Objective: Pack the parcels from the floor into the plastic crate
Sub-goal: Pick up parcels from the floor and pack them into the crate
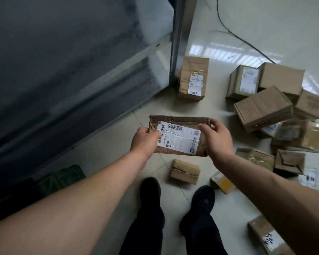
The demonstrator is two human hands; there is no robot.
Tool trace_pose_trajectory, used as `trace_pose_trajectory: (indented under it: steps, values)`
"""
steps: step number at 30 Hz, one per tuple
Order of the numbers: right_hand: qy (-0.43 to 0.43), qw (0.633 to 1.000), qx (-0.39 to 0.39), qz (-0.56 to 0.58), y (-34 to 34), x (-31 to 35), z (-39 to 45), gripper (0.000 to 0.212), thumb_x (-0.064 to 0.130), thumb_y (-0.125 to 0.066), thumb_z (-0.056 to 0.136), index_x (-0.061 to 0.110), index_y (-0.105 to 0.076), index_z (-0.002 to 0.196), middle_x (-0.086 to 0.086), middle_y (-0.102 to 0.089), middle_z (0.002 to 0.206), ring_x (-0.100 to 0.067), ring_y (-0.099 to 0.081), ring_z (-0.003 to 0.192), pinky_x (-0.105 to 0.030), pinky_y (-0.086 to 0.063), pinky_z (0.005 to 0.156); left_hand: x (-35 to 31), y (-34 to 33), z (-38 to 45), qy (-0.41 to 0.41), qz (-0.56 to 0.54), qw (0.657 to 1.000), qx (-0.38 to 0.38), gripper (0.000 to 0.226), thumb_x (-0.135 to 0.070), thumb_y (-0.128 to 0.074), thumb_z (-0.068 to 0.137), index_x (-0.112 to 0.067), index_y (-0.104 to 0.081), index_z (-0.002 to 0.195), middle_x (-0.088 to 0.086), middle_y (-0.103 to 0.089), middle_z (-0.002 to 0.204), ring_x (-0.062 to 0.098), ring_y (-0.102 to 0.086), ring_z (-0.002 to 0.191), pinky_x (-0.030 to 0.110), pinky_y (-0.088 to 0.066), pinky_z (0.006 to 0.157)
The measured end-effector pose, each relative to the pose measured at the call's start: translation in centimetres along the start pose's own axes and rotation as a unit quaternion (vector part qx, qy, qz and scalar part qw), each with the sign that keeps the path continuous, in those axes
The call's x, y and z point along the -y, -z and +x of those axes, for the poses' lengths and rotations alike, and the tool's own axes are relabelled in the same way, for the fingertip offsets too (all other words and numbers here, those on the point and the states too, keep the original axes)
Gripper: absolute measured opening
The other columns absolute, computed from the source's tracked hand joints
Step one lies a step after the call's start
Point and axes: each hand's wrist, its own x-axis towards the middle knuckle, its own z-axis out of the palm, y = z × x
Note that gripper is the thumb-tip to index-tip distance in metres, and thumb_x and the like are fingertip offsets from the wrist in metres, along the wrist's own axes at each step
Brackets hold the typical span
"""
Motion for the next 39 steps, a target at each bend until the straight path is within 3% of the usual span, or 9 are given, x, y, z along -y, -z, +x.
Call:
trace_pose_trajectory:
  steps: [4,7,11,16,22,27,32,34,39]
  values:
    - [0.035,0.999,-0.01,0.0,1.2,5.8,-7.4,0.033,0.029,-0.064,0.092,0.025,-0.056,0.123,0.002,-0.069,0.098,-0.02,-0.074,0.082,-0.047,-0.063,0.074,-4.1,4.6,-7.4,-0.029,-0.022,0.999,-0.006,0.044,-0.042,-0.055,0.074,-0.012,-0.067,0.103,0.001,-0.075,0.085,0.014,-0.068,0.07,0.017,-0.039,0.048]
    - [0.067,0.997,-0.024,-0.003,1.6,9.5,-13.0,0.031,0.034,-0.066,0.083,0.03,-0.057,0.113,0.002,-0.069,0.1,-0.021,-0.073,0.086,-0.048,-0.061,0.078,-6.1,7.7,-13.2,-0.053,-0.018,0.998,-0.022,0.06,-0.059,-0.051,0.064,-0.014,-0.07,0.1,-0.002,-0.075,0.088,0.015,-0.07,0.078,0.022,-0.045,0.06]
    - [0.094,0.996,-0.004,0.0,2.0,12.7,-19.3,0.034,0.026,-0.063,0.094,0.021,-0.054,0.127,0.0,-0.067,0.1,-0.015,-0.072,0.077,-0.038,-0.063,0.068,-6.8,11.7,-19.1,-0.086,-0.029,0.995,-0.038,0.06,-0.064,-0.05,0.071,-0.013,-0.074,0.088,-0.002,-0.075,0.082,0.018,-0.071,0.079,0.028,-0.053,0.07]
    - [0.171,0.984,0.051,-0.028,2.2,16.0,-25.7,0.024,0.029,-0.06,0.096,0.027,-0.052,0.118,0.002,-0.065,0.095,-0.015,-0.071,0.076,-0.034,-0.062,0.064,-5.2,16.5,-25.2,-0.125,-0.097,0.986,-0.044,0.077,-0.085,-0.046,0.064,-0.021,-0.066,0.102,0.002,-0.075,0.091,0.026,-0.071,0.088,0.051,-0.055,0.088]
    - [0.236,0.964,0.109,-0.052,0.1,18.1,-32.9,0.04,0.034,-0.062,0.093,0.021,-0.056,0.131,-0.004,-0.069,0.108,-0.02,-0.073,0.084,-0.046,-0.063,0.071,-3.8,21.8,-34.5,-0.168,-0.163,0.968,-0.092,0.083,-0.084,-0.041,0.066,-0.013,-0.065,0.103,0.008,-0.074,0.094,0.028,-0.072,0.089,0.052,-0.056,0.087]
    - [0.269,0.949,0.156,-0.048,-3.4,18.6,-38.5,0.042,0.031,-0.063,0.094,0.02,-0.056,0.133,-0.004,-0.07,0.111,-0.018,-0.072,0.088,-0.044,-0.063,0.074,-1.0,27.1,-39.3,-0.192,-0.188,0.951,-0.153,0.06,-0.06,-0.033,0.098,-0.01,-0.064,0.108,0.011,-0.073,0.098,0.026,-0.07,0.092,0.045,-0.057,0.086]
    - [0.343,0.914,0.191,-0.097,-7.9,19.1,-44.6,0.057,0.045,-0.063,0.078,0.025,-0.059,0.131,0.0,-0.07,0.114,-0.019,-0.069,0.098,-0.047,-0.061,0.082,2.5,33.5,-42.4,-0.202,-0.2,0.936,-0.206,0.1,-0.093,-0.028,0.068,-0.024,-0.045,0.138,0.002,-0.061,0.132,0.022,-0.058,0.121,0.048,-0.046,0.102]
    - [0.369,0.899,0.206,-0.112,-10.2,19.2,-47.0,0.058,0.046,-0.062,0.075,0.027,-0.058,0.13,0.001,-0.069,0.114,-0.02,-0.068,0.1,-0.047,-0.061,0.082,3.9,36.5,-43.6,-0.217,-0.197,0.929,-0.228,0.094,-0.09,-0.025,0.073,-0.026,-0.044,0.139,-0.002,-0.056,0.138,0.021,-0.052,0.126,0.048,-0.041,0.106]
    - [0.41,0.877,0.219,-0.12,-17.9,18.3,-53.2,0.043,0.042,-0.064,0.073,0.033,-0.064,0.116,0.004,-0.072,0.103,-0.02,-0.07,0.094,-0.048,-0.062,0.077,8.6,44.7,-45.3,-0.222,-0.204,0.919,-0.256,0.065,-0.068,-0.026,0.095,-0.017,-0.051,0.126,0.004,-0.064,0.113,0.019,-0.062,0.1,0.034,-0.053,0.081]
